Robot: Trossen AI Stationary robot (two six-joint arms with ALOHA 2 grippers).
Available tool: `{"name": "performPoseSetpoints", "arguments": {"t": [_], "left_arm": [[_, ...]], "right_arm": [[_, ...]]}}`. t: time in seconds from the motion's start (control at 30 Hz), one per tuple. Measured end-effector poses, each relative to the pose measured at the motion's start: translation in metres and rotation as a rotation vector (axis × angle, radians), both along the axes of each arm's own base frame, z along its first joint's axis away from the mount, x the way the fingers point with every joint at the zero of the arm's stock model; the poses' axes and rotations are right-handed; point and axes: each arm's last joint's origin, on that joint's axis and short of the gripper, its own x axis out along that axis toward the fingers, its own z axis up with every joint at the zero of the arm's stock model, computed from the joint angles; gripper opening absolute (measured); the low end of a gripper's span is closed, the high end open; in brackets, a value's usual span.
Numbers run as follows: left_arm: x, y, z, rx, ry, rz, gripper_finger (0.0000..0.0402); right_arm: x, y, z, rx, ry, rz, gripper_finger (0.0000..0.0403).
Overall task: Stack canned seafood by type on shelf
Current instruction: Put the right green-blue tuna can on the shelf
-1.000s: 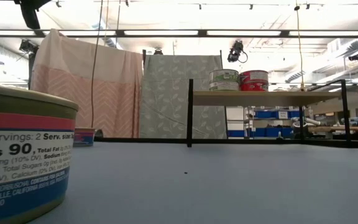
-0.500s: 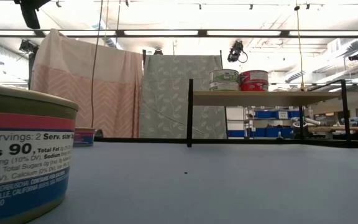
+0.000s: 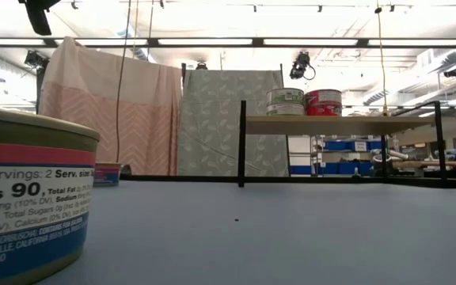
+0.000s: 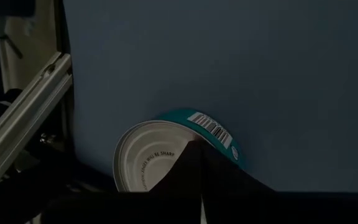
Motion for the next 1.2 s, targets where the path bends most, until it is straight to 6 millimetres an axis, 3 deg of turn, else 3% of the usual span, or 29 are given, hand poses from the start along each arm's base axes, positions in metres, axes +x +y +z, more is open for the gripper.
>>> {"name": "performPoseSetpoints", "arguments": {"t": [0.3, 0.47, 0.83, 0.97, 1.2], "left_arm": [[0.000, 0.000, 0.000, 0.001, 0.002, 0.001, 0.0095], [0.000, 0.000, 0.000, 0.002, 0.003, 0.001, 0.0095], [0.000, 0.000, 0.000, 0.002, 0.004, 0.001, 0.0095], [0.000, 0.000, 0.000, 0.004, 0.006, 0.002, 0.0095], [0.000, 0.000, 0.000, 0.004, 0.006, 0.002, 0.0095]], "right_arm": [[0.001, -0.009, -0.005, -0.057, -0.008, -0.027, 0.0002], [0.000, -0.020, -0.014, -0.215, -0.050, -0.048, 0.0002], [0.006, -0.022, -0.010, -0.196, -0.066, -0.058, 0.0002], [0.006, -0.019, -0.010, -0.141, -0.045, -0.041, 0.0002], [0.019, -0.004, -0.001, 0.124, -0.068, -0.060, 0.0002]]}}
